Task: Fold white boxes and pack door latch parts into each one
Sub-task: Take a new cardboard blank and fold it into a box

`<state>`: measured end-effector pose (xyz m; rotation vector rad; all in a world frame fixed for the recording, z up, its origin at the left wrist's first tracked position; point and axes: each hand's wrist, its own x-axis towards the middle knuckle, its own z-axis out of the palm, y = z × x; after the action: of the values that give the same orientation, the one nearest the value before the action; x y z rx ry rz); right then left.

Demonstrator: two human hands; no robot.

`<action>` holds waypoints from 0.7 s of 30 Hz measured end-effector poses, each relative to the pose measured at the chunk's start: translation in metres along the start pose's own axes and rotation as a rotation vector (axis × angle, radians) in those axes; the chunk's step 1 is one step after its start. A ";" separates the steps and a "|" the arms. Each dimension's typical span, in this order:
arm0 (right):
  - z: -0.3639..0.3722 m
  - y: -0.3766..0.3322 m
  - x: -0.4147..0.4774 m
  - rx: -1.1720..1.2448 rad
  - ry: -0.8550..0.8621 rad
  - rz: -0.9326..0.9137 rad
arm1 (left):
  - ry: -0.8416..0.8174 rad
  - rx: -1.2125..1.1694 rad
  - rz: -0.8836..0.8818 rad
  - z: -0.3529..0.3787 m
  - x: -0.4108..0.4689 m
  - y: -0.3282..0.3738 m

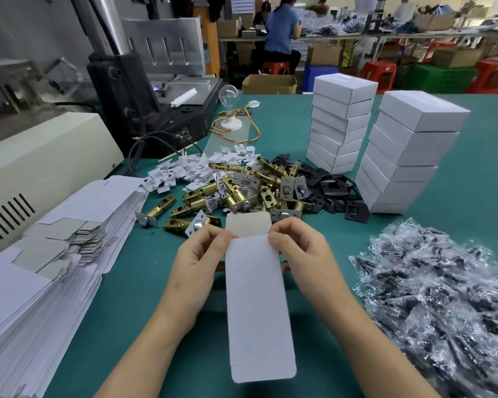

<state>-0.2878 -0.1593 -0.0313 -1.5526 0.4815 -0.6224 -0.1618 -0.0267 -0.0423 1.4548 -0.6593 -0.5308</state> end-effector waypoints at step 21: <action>0.001 0.004 -0.001 -0.167 0.020 0.060 | -0.023 0.015 -0.089 -0.007 0.001 -0.001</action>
<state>-0.2879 -0.1583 -0.0349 -1.6848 0.6050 -0.5632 -0.1563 -0.0227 -0.0428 1.4989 -0.6199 -0.6131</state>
